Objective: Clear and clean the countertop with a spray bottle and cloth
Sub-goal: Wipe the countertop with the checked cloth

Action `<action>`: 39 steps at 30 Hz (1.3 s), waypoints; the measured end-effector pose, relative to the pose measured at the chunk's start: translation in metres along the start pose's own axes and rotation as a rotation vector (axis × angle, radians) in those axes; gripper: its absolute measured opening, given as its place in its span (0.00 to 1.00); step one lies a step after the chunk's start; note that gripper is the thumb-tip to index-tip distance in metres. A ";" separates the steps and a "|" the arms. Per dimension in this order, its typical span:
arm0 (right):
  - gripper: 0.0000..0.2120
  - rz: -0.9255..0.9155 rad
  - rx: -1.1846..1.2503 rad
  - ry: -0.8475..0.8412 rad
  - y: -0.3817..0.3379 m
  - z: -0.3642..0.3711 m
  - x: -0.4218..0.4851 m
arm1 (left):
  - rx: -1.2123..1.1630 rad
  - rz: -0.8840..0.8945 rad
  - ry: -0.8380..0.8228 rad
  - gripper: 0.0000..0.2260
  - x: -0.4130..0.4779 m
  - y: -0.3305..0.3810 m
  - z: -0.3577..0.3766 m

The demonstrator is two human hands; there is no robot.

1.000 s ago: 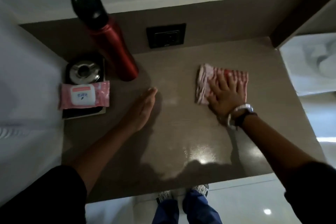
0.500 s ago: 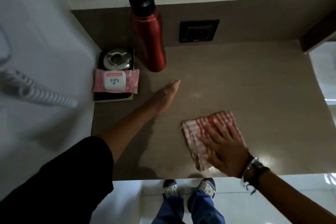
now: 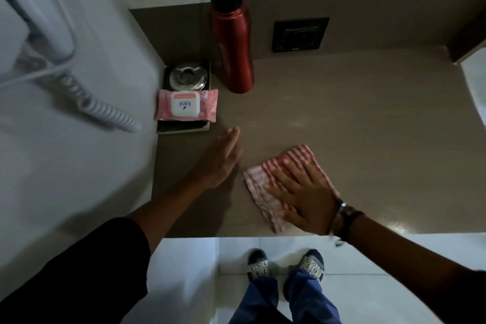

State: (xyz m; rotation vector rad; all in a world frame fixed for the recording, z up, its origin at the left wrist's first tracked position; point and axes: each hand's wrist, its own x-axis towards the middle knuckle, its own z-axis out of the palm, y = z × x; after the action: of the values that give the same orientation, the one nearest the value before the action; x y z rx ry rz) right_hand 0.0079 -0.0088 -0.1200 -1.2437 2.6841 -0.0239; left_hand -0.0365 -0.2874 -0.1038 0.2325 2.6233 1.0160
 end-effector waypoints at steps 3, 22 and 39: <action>0.29 -0.008 -0.046 -0.002 0.029 0.003 -0.025 | 0.252 0.108 -0.042 0.27 -0.023 -0.016 -0.004; 0.25 -0.012 0.032 0.016 -0.027 0.013 -0.043 | 0.157 -0.086 0.053 0.29 -0.050 -0.015 0.005; 0.33 0.109 0.100 -0.053 -0.074 0.008 -0.040 | 0.072 -0.135 0.097 0.21 -0.059 -0.008 0.017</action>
State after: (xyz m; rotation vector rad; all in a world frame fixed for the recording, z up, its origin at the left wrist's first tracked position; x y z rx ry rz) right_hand 0.0905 -0.0261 -0.1144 -1.0525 2.6657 -0.1080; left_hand 0.0245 -0.2981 -0.1079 0.0217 2.7230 0.9106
